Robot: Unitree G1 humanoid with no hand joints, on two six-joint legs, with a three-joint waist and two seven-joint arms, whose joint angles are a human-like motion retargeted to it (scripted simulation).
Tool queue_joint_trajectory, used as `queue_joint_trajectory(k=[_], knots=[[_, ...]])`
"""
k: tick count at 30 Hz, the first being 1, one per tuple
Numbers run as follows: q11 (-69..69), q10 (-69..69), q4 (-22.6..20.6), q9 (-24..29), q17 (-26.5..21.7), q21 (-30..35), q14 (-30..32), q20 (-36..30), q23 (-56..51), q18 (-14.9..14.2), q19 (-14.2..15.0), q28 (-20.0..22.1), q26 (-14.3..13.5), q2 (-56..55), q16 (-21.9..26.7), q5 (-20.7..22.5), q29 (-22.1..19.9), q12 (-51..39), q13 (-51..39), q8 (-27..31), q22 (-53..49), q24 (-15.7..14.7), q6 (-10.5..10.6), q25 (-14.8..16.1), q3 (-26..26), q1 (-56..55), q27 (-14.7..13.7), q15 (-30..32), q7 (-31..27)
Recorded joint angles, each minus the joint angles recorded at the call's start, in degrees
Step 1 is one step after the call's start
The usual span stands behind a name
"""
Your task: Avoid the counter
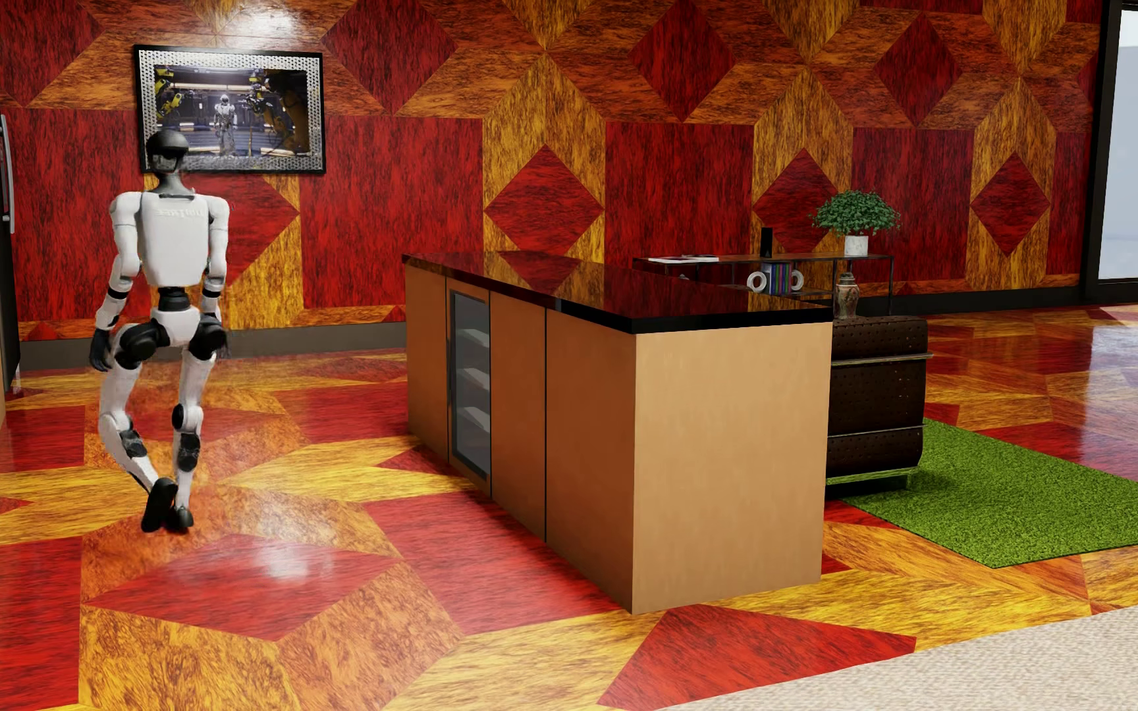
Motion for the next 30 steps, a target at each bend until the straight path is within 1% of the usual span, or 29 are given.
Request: queue_joint_trajectory(k=[1,2,3,4,5,6,7,8,9,10,11,12,13,14,15,16,17,18,19,20,21,22,24,25,26,27,28,29,30], knots=[[-1.68,-3.22,1.19,-0.20,-0.25,2.97,-0.01,1.77,-0.01,1.29,0.29,0.02,-1.15,3.42,-0.75,1.93,0.76,2.69,-4.78,3.17,-1.77,-1.50,0.30,-2.46,1.30,-4.28,-2.93,-1.07,-0.28],[-3.12,-8.88,1.37,-0.43,-0.66,5.61,-0.14,2.57,-1.51,1.29,0.57,-0.35,-1.55,6.81,-0.90,3.32,0.99,4.55,-8.97,6.45,-2.56,-2.10,0.50,-3.65,2.47,-7.72,-6.60,-2.35,-0.59],[-4.15,-17.40,1.17,-0.68,-0.86,7.53,0.35,2.97,-3.95,0.38,0.86,-0.40,-1.84,9.87,-1.06,4.19,0.00,5.91,-12.68,9.49,-3.23,-2.29,0.64,-3.15,3.40,-10.06,-10.13,-3.90,-0.84],[-5.10,-28.71,0.99,-0.96,-0.90,8.71,0.78,3.32,-6.92,-0.45,1.09,-0.29,-1.78,12.72,-1.17,4.85,-1.78,6.82,-15.78,12.15,-3.37,-2.14,0.79,-1.24,4.02,-11.25,-13.00,-5.53,-0.90],[-6.03,-43.35,0.36,-1.24,-1.46,10.55,1.97,3.48,-9.97,-2.08,1.64,-0.27,-1.36,15.46,-1.18,5.44,-3.79,7.23,-18.44,14.34,-2.91,-1.45,0.95,-0.42,4.36,-10.86,-14.56,-7.14,-1.33],[-7.80,-59.89,-1.64,-1.51,-2.40,12.34,3.58,3.44,-13.59,-2.49,2.42,-0.57,-0.90,18.59,-1.28,5.50,-6.33,7.01,-20.19,16.25,-2.01,-0.61,1.04,-0.08,4.53,-9.12,-15.52,-8.38,-4.10],[-8.62,-71.43,-2.97,-1.57,-3.02,13.17,0.39,3.26,-17.35,-3.56,3.31,-1.11,-0.46,21.53,-1.04,5.50,-8.61,6.57,-20.78,17.36,-0.99,0.44,1.10,1.59,4.43,-8.28,-16.67,-9.81,-5.61],[-8.18,-74.98,-3.82,-1.48,-3.79,13.16,-2.51,2.95,-20.82,-10.95,4.11,-1.30,-0.38,23.97,-0.75,5.24,-9.81,5.91,-20.41,17.52,-0.21,1.54,1.17,4.03,4.12,-8.96,-17.68,-11.60,-4.00],[-7.19,-73.09,-4.86,-1.33,-4.52,12.33,-0.22,2.65,-23.56,-10.64,4.65,-1.11,-0.37,26.23,-0.60,4.56,-10.38,5.10,-18.93,16.89,0.31,2.58,1.10,7.15,3.96,-9.24,-17.84,-12.64,-2.11],[-5.38,-67.62,-6.42,-1.18,-5.13,11.44,2.29,3.00,-25.38,-7.72,4.48,-0.86,-0.50,28.72,-0.84,3.77,-10.47,4.39,-16.82,16.28,0.36,2.78,0.73,10.69,4.12,-9.77,-17.80,-12.11,-3.09],[-2.71,-63.01,-7.39,-1.13,-6.33,11.77,7.29,4.13,-25.41,-5.37,3.96,-0.38,-0.42,30.44,-1.61,2.66,-9.33,4.24,-14.87,15.62,-0.04,2.19,0.25,11.88,4.46,-9.35,-17.34,-10.05,-3.48],[2.44,-57.79,-7.64,-1.03,-7.30,12.14,7.94,5.78,-23.94,-5.22,4.03,0.55,-0.11,30.64,-2.74,0.95,-7.95,4.50,-13.02,14.22,-0.69,0.97,-0.39,11.70,4.84,-8.89,-15.86,-5.31,-2.66],[11.61,-52.15,-7.85,-0.73,-8.06,12.45,3.88,7.42,-20.85,-3.98,5.83,1.62,0.02,28.12,-4.16,-1.30,-6.15,4.81,-11.22,12.93,-0.99,-0.60,-1.37,10.13,5.13,-8.68,-13.43,1.08,-1.06],[24.04,-49.24,-8.06,-0.41,-8.44,12.33,-0.15,8.65,-16.70,-3.70,11.23,2.35,-0.13,23.28,-5.39,-4.60,-4.06,4.36,-9.61,10.80,-0.47,-2.17,-2.48,7.88,5.39,-7.34,-10.59,6.15,1.06],[36.31,-47.99,-8.49,-0.09,-8.20,11.17,-3.20,8.53,-11.72,-3.64,15.95,2.15,0.33,16.85,-5.69,-8.92,-2.45,3.14,-8.11,8.88,1.17,-2.02,-3.73,6.14,5.46,-5.62,-7.13,12.92,3.12],[45.01,-48.05,-8.78,0.15,-7.18,9.24,-5.58,7.49,-6.11,-3.72,15.52,1.62,0.96,10.54,-5.01,-12.46,-1.12,1.38,-6.49,7.74,3.13,-0.42,-4.98,5.56,5.13,-3.20,-3.09,13.87,4.58],[50.79,-49.02,-9.10,0.35,-6.33,7.24,-7.37,5.94,-1.07,-3.93,13.02,1.01,1.19,4.31,-3.96,-14.55,-0.07,-0.66,-4.89,6.98,4.82,1.86,-5.99,5.58,4.44,-0.50,0.46,10.51,5.62],[53.81,-50.53,-9.67,0.48,-6.62,6.77,-8.70,4.02,2.53,-4.13,13.25,0.37,0.92,-1.51,-2.75,-15.94,1.88,-2.95,-2.61,5.85,5.97,4.58,-6.69,4.15,3.64,2.07,2.70,9.01,5.99],[54.29,-52.30,-10.45,0.54,-7.61,7.27,-9.78,2.59,4.06,-4.30,13.26,0.01,0.19,-6.84,-1.83,-16.98,4.54,-5.35,0.49,4.68,6.25,6.50,-7.18,2.15,2.77,4.55,2.88,9.38,6.08],[52.29,-54.17,-11.32,0.52,-8.56,7.70,-10.83,2.52,3.27,-4.45,13.28,0.33,-1.24,-11.69,-1.26,-17.87,5.45,-7.76,4.18,3.76,6.21,6.48,-7.58,0.30,1.92,7.09,1.84,9.36,6.17],[47.34,-55.95,-12.04,0.48,-9.21,6.63,-11.86,2.60,1.29,-4.66,12.67,0.96,-2.80,-15.67,-0.73,-18.26,4.98,-10.03,8.37,3.01,5.48,5.39,-7.86,0.26,1.13,9.51,-0.31,8.60,6.20],[39.72,-57.32,-12.65,0.42,-9.16,4.11,-13.15,2.40,-0.62,-5.01,11.89,1.46,-3.98,-18.52,-0.12,-18.89,4.05,-12.07,12.57,2.04,4.47,4.03,-8.02,1.83,0.49,11.75,-1.40,7.55,6.14],[14.96,-60.26,-13.66,0.29,-7.06,-2.30,-15.56,1.19,-2.69,-5.92,11.45,1.83,-5.24,-19.23,1.73,-20.93,3.32,-15.90,19.08,-3.08,2.53,1.62,-8.30,7.82,-0.43,16.13,-1.72,8.21,6.48],[-2.66,-61.86,-14.32,0.12,-6.29,-3.88,-16.47,0.29,-2.68,-6.40,12.71,2.02,-5.12,-16.89,2.58,-20.43,3.49,-17.75,21.14,-6.25,2.12,1.20,-8.45,8.87,-0.66,18.27,-0.60,10.36,6.85],[-15.18,-63.49,-14.87,0.04,-5.66,-3.96,-17.63,-0.49,-2.40,-6.94,14.93,2.08,-4.36,-16.72,3.24,-19.50,3.88,-19.54,22.73,-7.09,2.23,1.29,-8.48,8.04,-0.83,20.71,0.15,9.80,7.10],[-20.31,-64.55,-15.29,-0.08,-5.12,-3.53,-18.92,-0.69,-2.14,-7.54,18.58,2.35,-3.82,-17.54,3.70,-18.93,5.00,-20.71,23.54,-10.33,2.35,1.14,-8.58,6.44,-0.66,23.08,0.49,3.42,8.21],[-16.96,-63.96,-15.35,-0.15,-5.41,-2.08,-20.48,-0.21,-1.62,-8.20,15.29,2.71,-3.34,-18.58,4.20,-19.03,6.21,-20.56,23.20,-13.93,2.22,0.76,-8.55,3.62,-0.43,25.24,-0.11,5.80,10.38],[-12.41,-62.56,-15.01,-0.25,-5.83,-0.75,-21.23,0.79,-1.32,-8.97,12.88,3.04,-2.86,-18.26,4.40,-18.89,7.49,-19.20,22.22,-16.13,1.83,0.15,-8.30,0.89,-0.43,27.53,-0.99,7.99,12.58],[-8.15,-60.45,-14.28,-0.27,-5.48,-1.00,-19.82,1.44,-2.28,-9.40,6.02,3.58,-2.39,-17.83,4.20,-18.47,7.51,-17.75,21.19,-16.21,1.72,-0.29,-7.77,-0.42,-0.80,29.85,-1.44,7.48,13.56]])
